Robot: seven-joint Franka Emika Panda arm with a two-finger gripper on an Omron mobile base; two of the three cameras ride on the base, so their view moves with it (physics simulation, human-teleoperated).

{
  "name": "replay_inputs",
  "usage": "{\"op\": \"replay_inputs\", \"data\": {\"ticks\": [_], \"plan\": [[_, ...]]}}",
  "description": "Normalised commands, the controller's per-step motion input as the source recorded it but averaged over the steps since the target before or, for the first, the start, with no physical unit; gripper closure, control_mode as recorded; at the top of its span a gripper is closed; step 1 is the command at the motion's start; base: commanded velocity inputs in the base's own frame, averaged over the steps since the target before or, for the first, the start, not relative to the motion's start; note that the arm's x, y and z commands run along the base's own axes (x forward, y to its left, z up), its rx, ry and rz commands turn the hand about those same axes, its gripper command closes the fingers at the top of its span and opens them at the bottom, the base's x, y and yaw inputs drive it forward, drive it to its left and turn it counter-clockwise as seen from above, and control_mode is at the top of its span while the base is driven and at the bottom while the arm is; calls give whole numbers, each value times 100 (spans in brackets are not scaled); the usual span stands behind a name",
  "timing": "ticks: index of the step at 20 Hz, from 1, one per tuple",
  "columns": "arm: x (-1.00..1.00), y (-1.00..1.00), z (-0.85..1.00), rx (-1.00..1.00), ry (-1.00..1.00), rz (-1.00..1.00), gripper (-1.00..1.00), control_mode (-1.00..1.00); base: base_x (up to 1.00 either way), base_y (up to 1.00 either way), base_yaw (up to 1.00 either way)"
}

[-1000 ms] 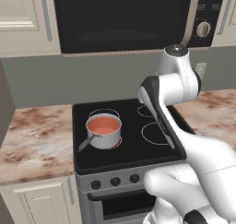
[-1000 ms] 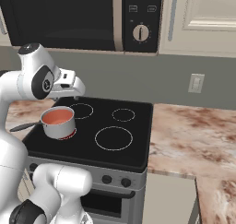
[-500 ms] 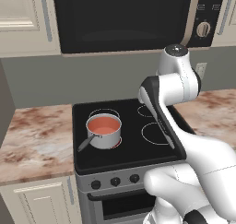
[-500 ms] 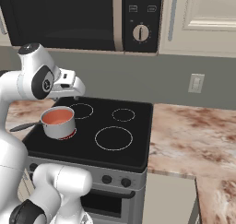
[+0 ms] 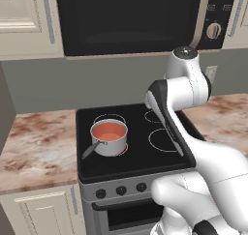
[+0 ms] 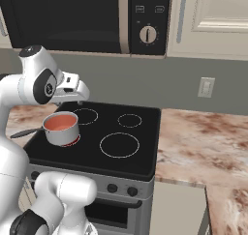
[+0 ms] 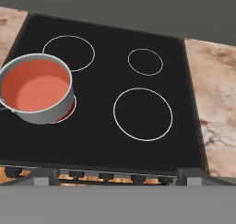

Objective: Wait until the marinara sauce is simmered to a deep red color and then turn off the stove.

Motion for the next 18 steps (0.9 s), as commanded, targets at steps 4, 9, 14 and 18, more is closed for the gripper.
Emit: {"op": "replay_inputs", "data": {"ticks": [4,9,14,18], "plan": [[0,0,0,0,0,0,-100,-100,0,0,0],[0,0,0,0,0,0,-100,-100,0,0,0],[0,0,0,0,0,0,-100,-100,0,0,0],[0,0,0,0,0,0,-100,-100,0,0,0]]}}
